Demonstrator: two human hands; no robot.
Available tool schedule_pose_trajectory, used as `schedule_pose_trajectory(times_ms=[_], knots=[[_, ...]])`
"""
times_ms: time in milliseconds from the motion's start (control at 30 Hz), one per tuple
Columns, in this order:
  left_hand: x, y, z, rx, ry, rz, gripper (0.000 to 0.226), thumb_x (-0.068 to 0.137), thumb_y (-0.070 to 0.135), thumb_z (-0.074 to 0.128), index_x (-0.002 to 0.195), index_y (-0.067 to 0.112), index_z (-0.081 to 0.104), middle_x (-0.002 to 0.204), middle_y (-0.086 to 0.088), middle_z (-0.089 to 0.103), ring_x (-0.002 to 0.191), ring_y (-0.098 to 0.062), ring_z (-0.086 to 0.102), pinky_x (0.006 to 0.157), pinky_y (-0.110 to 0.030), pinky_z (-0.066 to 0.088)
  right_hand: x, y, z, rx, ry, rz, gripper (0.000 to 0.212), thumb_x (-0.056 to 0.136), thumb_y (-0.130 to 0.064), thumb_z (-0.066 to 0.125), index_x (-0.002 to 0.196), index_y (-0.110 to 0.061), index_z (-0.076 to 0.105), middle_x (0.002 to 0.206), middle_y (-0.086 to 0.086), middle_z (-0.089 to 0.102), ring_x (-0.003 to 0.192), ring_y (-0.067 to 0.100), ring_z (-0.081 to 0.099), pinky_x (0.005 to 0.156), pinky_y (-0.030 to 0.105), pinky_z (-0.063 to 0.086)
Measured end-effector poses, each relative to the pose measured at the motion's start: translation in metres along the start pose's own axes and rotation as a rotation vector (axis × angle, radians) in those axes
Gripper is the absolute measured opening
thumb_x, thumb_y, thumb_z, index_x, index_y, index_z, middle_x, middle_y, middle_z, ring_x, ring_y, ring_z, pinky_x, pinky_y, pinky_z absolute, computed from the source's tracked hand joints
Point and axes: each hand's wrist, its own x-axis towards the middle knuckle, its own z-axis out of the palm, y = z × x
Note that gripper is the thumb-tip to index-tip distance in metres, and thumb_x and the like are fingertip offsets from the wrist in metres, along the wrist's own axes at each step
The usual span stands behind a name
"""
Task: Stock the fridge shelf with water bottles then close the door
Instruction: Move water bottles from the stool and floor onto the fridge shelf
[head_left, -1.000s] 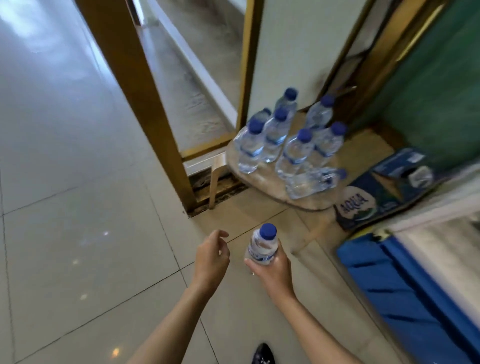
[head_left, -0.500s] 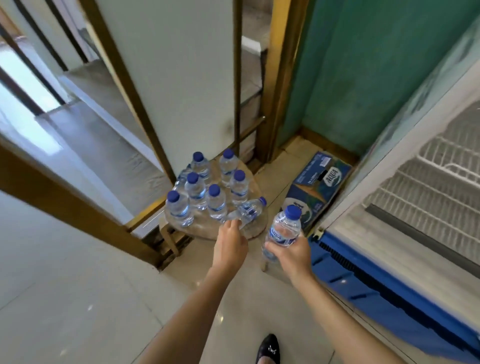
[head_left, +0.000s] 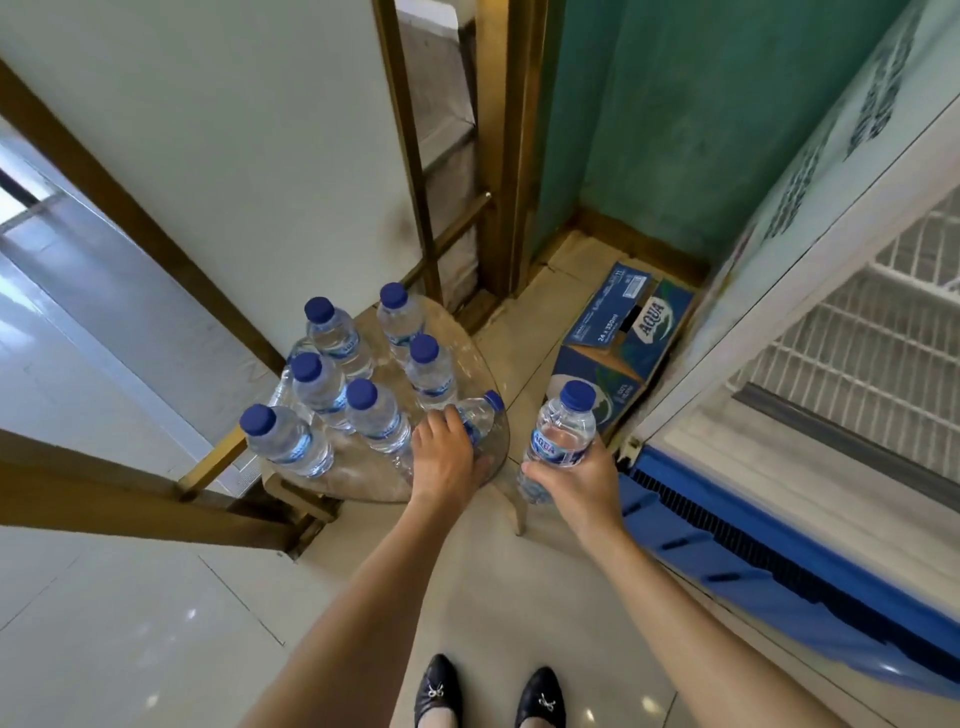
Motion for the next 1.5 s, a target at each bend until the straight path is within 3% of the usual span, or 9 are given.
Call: schedule_pose_trajectory(times_ms=[200, 367, 533, 667, 733, 833, 1067, 1333, 1500], knots=[[0.0, 0.0, 0.011, 0.122, -0.018, 0.031, 0.069, 0.084, 0.057, 0.056, 0.13, 0.008, 0.039, 0.124, -0.013, 0.055, 0.114, -0.03, 0.054, 0.098, -0.041, 0.043, 0.006, 0.006, -0.004, 0.041, 0.012, 0.029, 0.045, 0.069, 0.0, 0.08, 0.085, -0.034, 0.055, 0.085, -0.021, 0.061, 0.074, -0.014, 0.057, 0.061, -0.003, 0.041], [0.001, -0.003, -0.008, -0.259, -0.227, 0.018, 0.061, 0.077, 0.052, 0.069, 0.118, 0.014, 0.042, 0.115, -0.008, 0.06, 0.1, -0.027, 0.059, 0.086, -0.043, 0.052, -0.001, 0.001, -0.02, 0.041, 0.035, 0.045, 0.044, 0.068, -0.001, 0.08, 0.096, -0.027, 0.058, 0.087, -0.02, 0.061, 0.075, -0.019, 0.058, 0.062, -0.001, 0.043], [-0.031, 0.024, -0.068, -0.593, -0.276, 0.032, 0.054, 0.077, 0.04, 0.074, 0.116, 0.014, 0.047, 0.102, 0.001, 0.061, 0.087, -0.017, 0.06, 0.073, -0.029, 0.05, -0.027, -0.033, -0.051, 0.097, 0.119, 0.125, 0.039, 0.067, -0.009, 0.082, 0.09, -0.03, 0.058, 0.089, -0.013, 0.065, 0.085, 0.006, 0.062, 0.074, 0.021, 0.047], [-0.055, 0.051, -0.13, -0.867, -0.366, 0.07, 0.037, 0.081, 0.034, 0.072, 0.108, 0.016, 0.056, 0.092, 0.004, 0.066, 0.079, -0.01, 0.065, 0.066, -0.018, 0.049, -0.057, -0.073, -0.087, 0.139, 0.194, 0.143, 0.034, 0.067, 0.0, 0.077, 0.097, -0.006, 0.062, 0.084, 0.014, 0.069, 0.077, 0.028, 0.067, 0.071, 0.028, 0.054], [-0.07, 0.065, -0.167, -1.005, -0.433, 0.108, 0.028, 0.084, 0.031, 0.069, 0.102, 0.011, 0.062, 0.085, 0.0, 0.069, 0.078, -0.016, 0.067, 0.067, -0.023, 0.054, -0.075, -0.096, -0.112, 0.16, 0.23, 0.131, 0.038, 0.065, -0.003, 0.079, 0.098, -0.014, 0.063, 0.087, 0.006, 0.072, 0.084, 0.025, 0.069, 0.076, 0.034, 0.055], [-0.09, 0.09, -0.225, -1.13, -0.513, 0.127, 0.052, 0.081, 0.043, 0.07, 0.106, -0.002, 0.063, 0.085, -0.009, 0.07, 0.076, -0.02, 0.069, 0.065, -0.032, 0.056, -0.105, -0.138, -0.156, 0.185, 0.258, 0.099, 0.043, 0.065, -0.008, 0.082, 0.102, -0.021, 0.064, 0.097, -0.001, 0.073, 0.093, 0.019, 0.068, 0.085, 0.039, 0.056], [-0.132, 0.185, -0.362, -1.232, -0.732, 0.517, 0.027, 0.095, 0.033, 0.053, 0.103, 0.012, 0.065, 0.09, 0.0, 0.074, 0.085, -0.017, 0.07, 0.081, -0.036, 0.057, -0.159, -0.256, -0.274, 0.115, 0.308, -0.071, 0.044, 0.068, 0.003, 0.079, 0.108, -0.011, 0.066, 0.1, 0.007, 0.073, 0.094, 0.02, 0.068, 0.092, 0.036, 0.051], [-0.16, 0.329, -0.505, -1.165, -0.7, 0.932, 0.036, 0.068, 0.014, 0.08, 0.098, 0.009, 0.062, 0.088, -0.009, 0.069, 0.085, -0.027, 0.066, 0.086, -0.045, 0.054, -0.214, -0.383, -0.418, 0.043, 0.454, -0.314, 0.036, 0.072, 0.005, 0.075, 0.106, -0.004, 0.065, 0.089, 0.005, 0.069, 0.078, 0.01, 0.065, 0.068, 0.017, 0.051], [-0.17, 0.424, -0.576, -1.19, -0.588, 1.103, 0.039, 0.061, 0.021, 0.082, 0.091, 0.006, 0.063, 0.075, -0.007, 0.066, 0.065, -0.021, 0.064, 0.07, -0.04, 0.054, -0.224, -0.442, -0.512, -0.033, 0.512, -0.403, 0.043, 0.066, -0.009, 0.082, 0.106, -0.011, 0.066, 0.096, 0.011, 0.074, 0.093, 0.027, 0.071, 0.085, 0.042, 0.05]])
